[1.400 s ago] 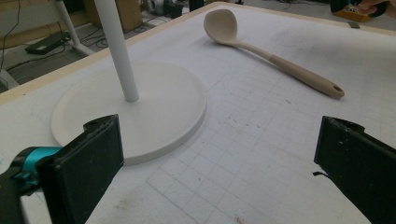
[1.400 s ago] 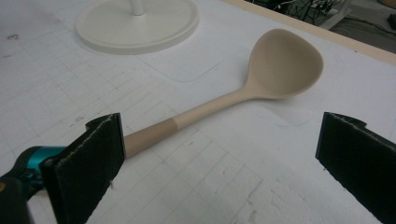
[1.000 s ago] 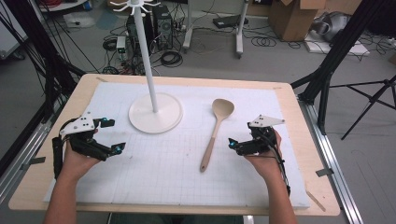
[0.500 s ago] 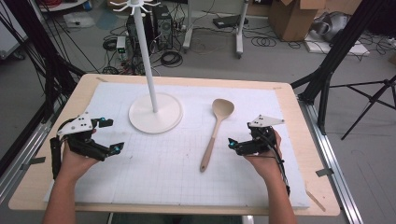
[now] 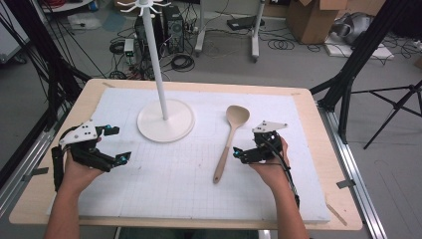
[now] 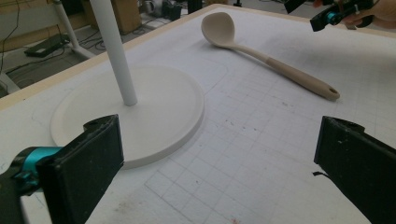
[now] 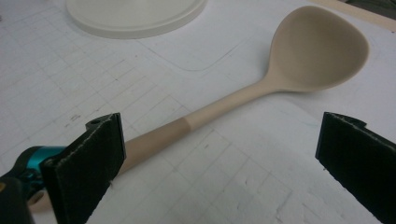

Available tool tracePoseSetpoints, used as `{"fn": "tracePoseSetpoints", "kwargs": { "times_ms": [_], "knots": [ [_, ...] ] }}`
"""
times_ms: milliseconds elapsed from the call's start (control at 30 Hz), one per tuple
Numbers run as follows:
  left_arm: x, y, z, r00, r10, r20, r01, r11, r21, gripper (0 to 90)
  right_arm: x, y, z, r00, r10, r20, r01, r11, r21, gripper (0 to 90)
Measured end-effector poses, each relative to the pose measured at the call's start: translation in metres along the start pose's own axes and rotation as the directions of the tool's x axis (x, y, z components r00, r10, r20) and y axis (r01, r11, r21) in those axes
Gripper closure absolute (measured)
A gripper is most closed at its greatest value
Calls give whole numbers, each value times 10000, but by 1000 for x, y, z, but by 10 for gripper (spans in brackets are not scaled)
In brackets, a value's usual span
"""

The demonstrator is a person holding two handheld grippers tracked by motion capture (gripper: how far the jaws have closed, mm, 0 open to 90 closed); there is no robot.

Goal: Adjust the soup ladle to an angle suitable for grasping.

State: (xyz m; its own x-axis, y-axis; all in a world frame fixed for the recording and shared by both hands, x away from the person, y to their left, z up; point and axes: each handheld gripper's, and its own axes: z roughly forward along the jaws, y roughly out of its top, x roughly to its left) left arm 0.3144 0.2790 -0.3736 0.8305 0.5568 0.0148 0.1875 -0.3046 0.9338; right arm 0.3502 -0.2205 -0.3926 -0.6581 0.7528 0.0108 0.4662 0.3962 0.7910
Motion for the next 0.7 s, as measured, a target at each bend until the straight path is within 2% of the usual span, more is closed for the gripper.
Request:
{"fn": "tracePoseSetpoints", "kwargs": {
  "times_ms": [33, 167, 300, 400, 533, 567, 600, 700],
  "knots": [
    [0, 0, 0, 10000, 0, 0, 0, 10000, 0, 17, 0, 0, 0, 10000, 0, 0, 0, 10000, 0, 3],
    [-2, 1, 0, 10000, -18, 32, 19, 10000, -48, 17, 3, 10, 19, 9995, 186, 251, -198, 9986, 493, 3],
    [-3, 2, 2, 9999, 40, 115, -39, 10000, -47, 17, 3, 15, 37, 9988, 462, 177, -476, 9951, 866, 3],
    [-3, 1, 4, 9999, 20, 167, -19, 10000, -44, 17, 5, 17, 50, 9979, 588, 289, -617, 9913, 1158, 3],
    [-2, 1, 4, 9998, -81, 193, 83, 9999, -129, 17, 7, 20, 64, 9896, 1248, 714, -1352, 9767, 1665, 3],
    [-2, 1, 4, 9998, -81, 193, 83, 9999, -129, 17, 7, 20, 64, 9896, 1248, 714, -1352, 9767, 1665, 3],
    [-2, 1, 3, 9997, -124, 219, 129, 9997, -201, 17, 9, 20, 71, 9851, 1465, 903, -1619, 9668, 1977, 3],
    [-2, 1, 2, 9997, -144, 209, 149, 9996, -228, 17, 11, 17, 80, 9810, 1543, 1179, -1785, 9554, 2350, 3]
  ]
}}
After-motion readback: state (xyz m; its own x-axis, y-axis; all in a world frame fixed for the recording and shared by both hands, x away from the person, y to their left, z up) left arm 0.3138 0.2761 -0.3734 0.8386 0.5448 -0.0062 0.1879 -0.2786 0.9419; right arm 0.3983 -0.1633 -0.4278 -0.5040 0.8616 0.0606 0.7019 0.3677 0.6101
